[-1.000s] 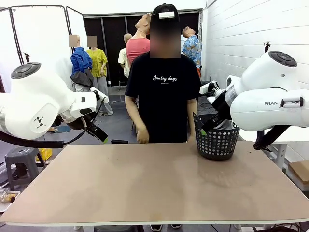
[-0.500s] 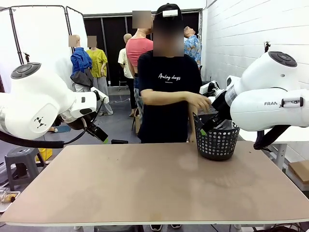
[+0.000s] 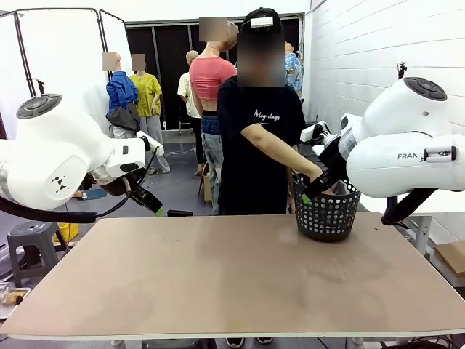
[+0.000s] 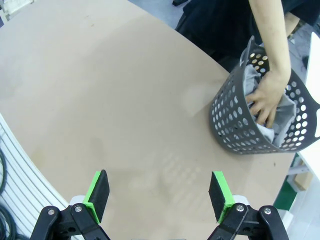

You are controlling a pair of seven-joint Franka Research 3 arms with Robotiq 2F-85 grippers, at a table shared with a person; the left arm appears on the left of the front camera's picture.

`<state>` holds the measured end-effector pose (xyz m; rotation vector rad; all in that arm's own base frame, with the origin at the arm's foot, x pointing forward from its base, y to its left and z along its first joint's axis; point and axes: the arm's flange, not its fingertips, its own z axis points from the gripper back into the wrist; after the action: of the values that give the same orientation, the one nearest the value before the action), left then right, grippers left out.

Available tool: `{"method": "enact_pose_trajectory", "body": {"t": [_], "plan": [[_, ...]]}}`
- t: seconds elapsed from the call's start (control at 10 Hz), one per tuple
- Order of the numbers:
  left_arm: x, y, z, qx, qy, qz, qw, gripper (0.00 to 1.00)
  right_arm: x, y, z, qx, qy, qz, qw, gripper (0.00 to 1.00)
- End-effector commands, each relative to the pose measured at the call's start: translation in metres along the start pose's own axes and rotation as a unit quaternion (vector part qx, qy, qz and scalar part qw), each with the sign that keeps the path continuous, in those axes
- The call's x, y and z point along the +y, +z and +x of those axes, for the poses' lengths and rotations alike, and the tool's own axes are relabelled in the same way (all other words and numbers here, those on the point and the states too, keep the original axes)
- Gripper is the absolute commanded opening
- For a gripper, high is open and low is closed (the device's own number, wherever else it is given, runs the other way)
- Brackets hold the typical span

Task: Fold the training pants.
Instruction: Grab both ends of the Training pants handed by a person.

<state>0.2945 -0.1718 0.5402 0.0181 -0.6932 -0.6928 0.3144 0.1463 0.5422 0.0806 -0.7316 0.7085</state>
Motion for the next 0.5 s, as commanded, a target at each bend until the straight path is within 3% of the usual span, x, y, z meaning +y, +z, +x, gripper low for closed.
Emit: {"method": "enact_pose_trajectory", "body": {"t": [0.0,0.4], "plan": [[0.0009,0.0011,0.0000,-0.001,-0.006,0.000,1.000,1.00,-0.0003,-0.0005,0.0000,-0.001,-0.001,0.001,1.000,1.00],[0.0009,0.0011,0.0000,-0.001,-0.006,0.000,1.000,1.00,-0.0003,-0.0005,0.0000,-0.001,-0.001,0.001,1.000,1.00]]}}
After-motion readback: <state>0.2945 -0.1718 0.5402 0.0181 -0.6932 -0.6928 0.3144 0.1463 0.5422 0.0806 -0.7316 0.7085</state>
